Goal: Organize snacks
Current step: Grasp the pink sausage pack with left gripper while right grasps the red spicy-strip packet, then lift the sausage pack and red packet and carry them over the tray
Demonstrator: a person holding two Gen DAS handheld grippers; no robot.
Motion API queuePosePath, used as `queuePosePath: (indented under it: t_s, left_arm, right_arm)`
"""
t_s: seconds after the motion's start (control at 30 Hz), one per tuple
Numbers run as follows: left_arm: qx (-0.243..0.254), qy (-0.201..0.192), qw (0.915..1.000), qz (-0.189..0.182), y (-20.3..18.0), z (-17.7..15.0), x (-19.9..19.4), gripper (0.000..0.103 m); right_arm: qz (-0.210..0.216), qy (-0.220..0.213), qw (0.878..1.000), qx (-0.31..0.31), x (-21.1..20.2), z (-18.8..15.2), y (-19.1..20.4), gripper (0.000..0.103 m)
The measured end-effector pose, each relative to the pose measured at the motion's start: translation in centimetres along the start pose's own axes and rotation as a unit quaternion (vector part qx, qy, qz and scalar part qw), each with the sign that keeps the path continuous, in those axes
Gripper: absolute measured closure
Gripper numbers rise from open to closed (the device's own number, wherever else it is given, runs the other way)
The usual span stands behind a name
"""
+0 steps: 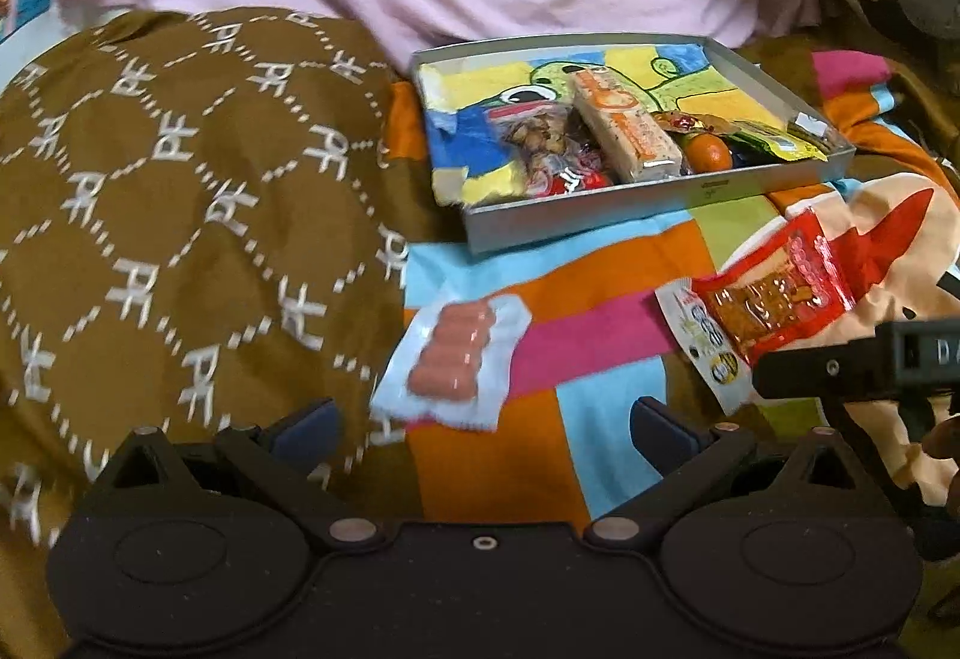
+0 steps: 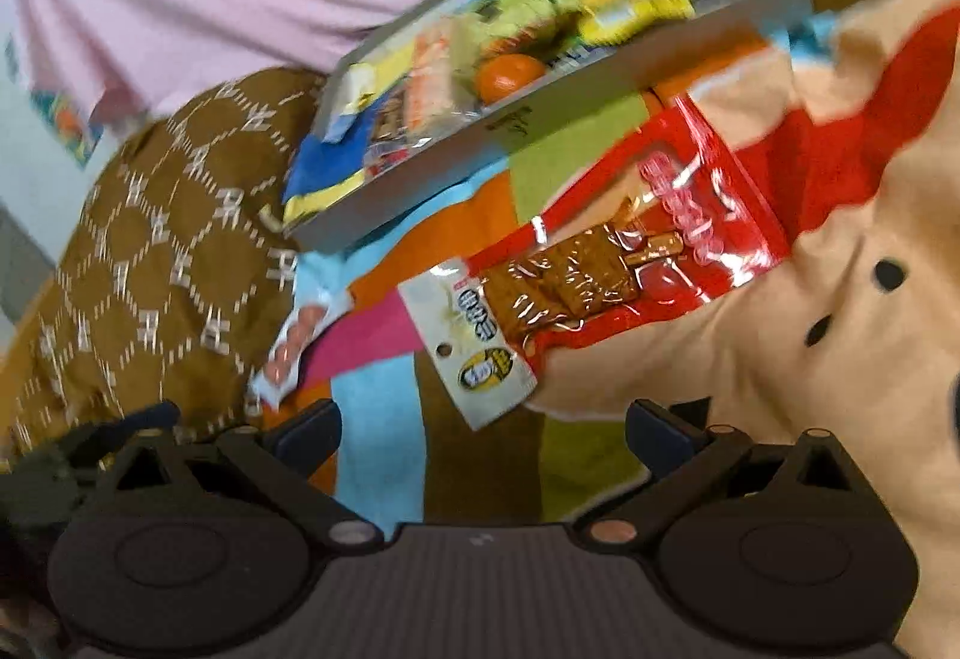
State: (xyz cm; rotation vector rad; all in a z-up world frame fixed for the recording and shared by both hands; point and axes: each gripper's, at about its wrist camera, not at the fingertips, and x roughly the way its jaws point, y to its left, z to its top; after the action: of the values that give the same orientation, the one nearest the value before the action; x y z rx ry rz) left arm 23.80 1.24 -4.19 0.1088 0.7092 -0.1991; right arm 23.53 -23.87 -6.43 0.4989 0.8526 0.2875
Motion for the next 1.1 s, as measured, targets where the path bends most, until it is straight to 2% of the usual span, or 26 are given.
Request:
queuePosePath:
  t_s: [0.13, 0.37, 0.47, 0.57, 0.67, 0.73, 0.83, 0.9, 0.97, 1.1]
  left_arm:
    - [0.011, 0.010, 0.9998, -0.016, 0.3, 1.6, 2.4, 0.001]
    - [0.023, 0.040, 0.9983, -0.037, 0.9, 3.0, 6.0, 0.001]
    - [0.027, 0.050, 0.9977, -0.038, 1.4, 3.2, 7.2, 0.001]
    - [0.018, 0.077, 0.9956, -0.049, 2.0, 3.3, 8.7, 0.001]
    - [0.007, 0.075, 0.9956, -0.057, 2.4, 3.4, 9.1, 0.001]
    - [-0.008, 0.077, 0.9950, -0.063, 2.5, 3.5, 9.1, 0.006]
    - [-0.031, 0.090, 0.9928, -0.072, 2.5, 3.6, 8.9, 0.017]
    - [-0.052, 0.099, 0.9903, -0.083, 2.5, 3.5, 8.7, 0.028]
    - [-0.070, 0.099, 0.9893, -0.081, 2.4, 3.4, 8.4, 0.034]
    - [-0.089, 0.097, 0.9886, -0.073, 1.8, 3.0, 7.4, 0.037]
  right_arm:
    - [0.028, -0.011, 0.997, 0.064, 1.2, 1.3, -1.9, 0.000]
    - [0.043, -0.036, 0.988, 0.147, 3.0, 3.1, -4.5, 0.000]
    - [0.046, -0.042, 0.984, 0.165, 3.4, 3.4, -4.8, 0.000]
    - [0.052, -0.043, 0.979, 0.191, 3.6, 3.8, -5.3, 0.000]
    - [0.056, -0.040, 0.975, 0.211, 3.7, 4.1, -6.0, 0.000]
    - [0.055, -0.037, 0.975, 0.214, 3.8, 4.1, -6.1, 0.001]
    - [0.043, -0.037, 0.975, 0.215, 3.6, 4.0, -6.1, 0.009]
    - [0.037, -0.036, 0.974, 0.219, 3.5, 3.9, -6.2, 0.011]
    - [0.039, -0.037, 0.973, 0.226, 3.4, 3.8, -6.4, 0.014]
    - [0.032, -0.037, 0.971, 0.234, 3.0, 3.6, -6.7, 0.021]
